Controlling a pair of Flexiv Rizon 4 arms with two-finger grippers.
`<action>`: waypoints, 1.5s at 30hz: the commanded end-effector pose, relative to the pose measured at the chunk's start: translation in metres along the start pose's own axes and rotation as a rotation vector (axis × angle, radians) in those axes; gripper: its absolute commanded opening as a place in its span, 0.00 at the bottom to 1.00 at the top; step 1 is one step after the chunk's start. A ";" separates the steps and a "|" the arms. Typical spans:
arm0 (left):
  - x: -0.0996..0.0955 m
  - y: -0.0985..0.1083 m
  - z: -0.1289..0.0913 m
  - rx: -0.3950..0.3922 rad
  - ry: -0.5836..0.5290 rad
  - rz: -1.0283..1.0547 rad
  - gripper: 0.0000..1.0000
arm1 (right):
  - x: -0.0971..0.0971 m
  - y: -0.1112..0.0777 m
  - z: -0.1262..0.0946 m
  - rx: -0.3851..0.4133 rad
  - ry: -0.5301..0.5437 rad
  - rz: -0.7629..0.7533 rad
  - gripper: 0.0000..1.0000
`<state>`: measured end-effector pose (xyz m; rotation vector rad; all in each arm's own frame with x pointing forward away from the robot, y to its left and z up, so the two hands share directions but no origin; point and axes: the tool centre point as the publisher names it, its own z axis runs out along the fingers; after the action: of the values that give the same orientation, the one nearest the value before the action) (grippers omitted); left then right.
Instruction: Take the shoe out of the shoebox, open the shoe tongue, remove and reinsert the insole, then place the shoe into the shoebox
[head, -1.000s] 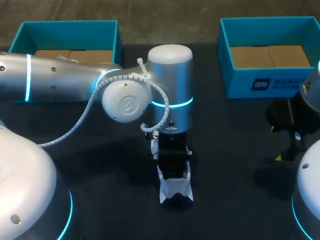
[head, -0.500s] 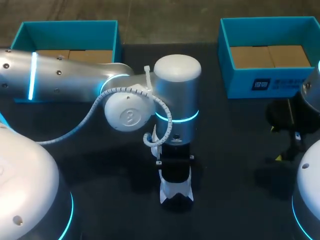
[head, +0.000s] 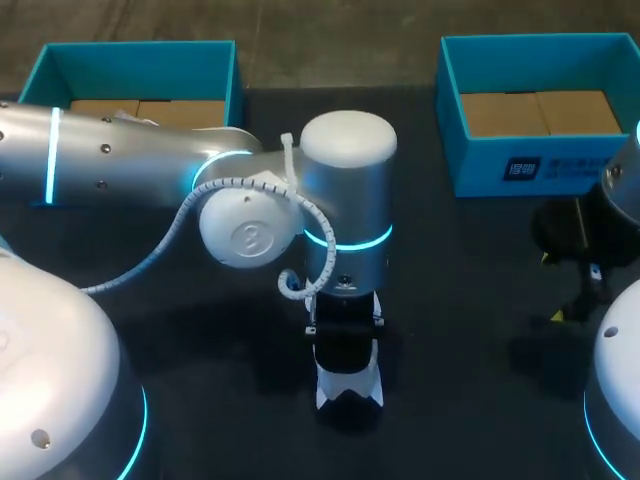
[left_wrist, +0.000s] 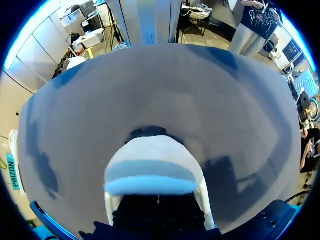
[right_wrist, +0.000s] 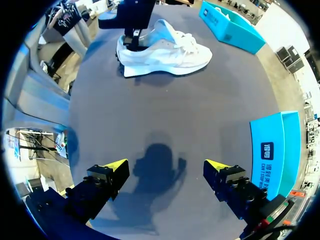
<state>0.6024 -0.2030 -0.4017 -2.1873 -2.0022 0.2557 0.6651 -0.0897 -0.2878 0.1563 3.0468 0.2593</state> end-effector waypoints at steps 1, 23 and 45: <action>-0.009 0.006 0.020 -0.010 0.006 -0.004 0.00 | 0.002 -0.001 0.000 -0.002 -0.003 -0.002 1.00; 0.006 0.011 -0.017 -0.082 0.028 -0.035 0.00 | 0.002 -0.001 0.000 -0.002 -0.003 -0.002 1.00; 0.012 0.023 0.016 -0.009 0.033 -0.044 0.00 | 0.002 -0.001 0.000 -0.002 -0.003 -0.002 1.00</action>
<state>0.6195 -0.1964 -0.4084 -2.1262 -2.0259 0.1951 0.6652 -0.0897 -0.2878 0.1560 3.0469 0.2593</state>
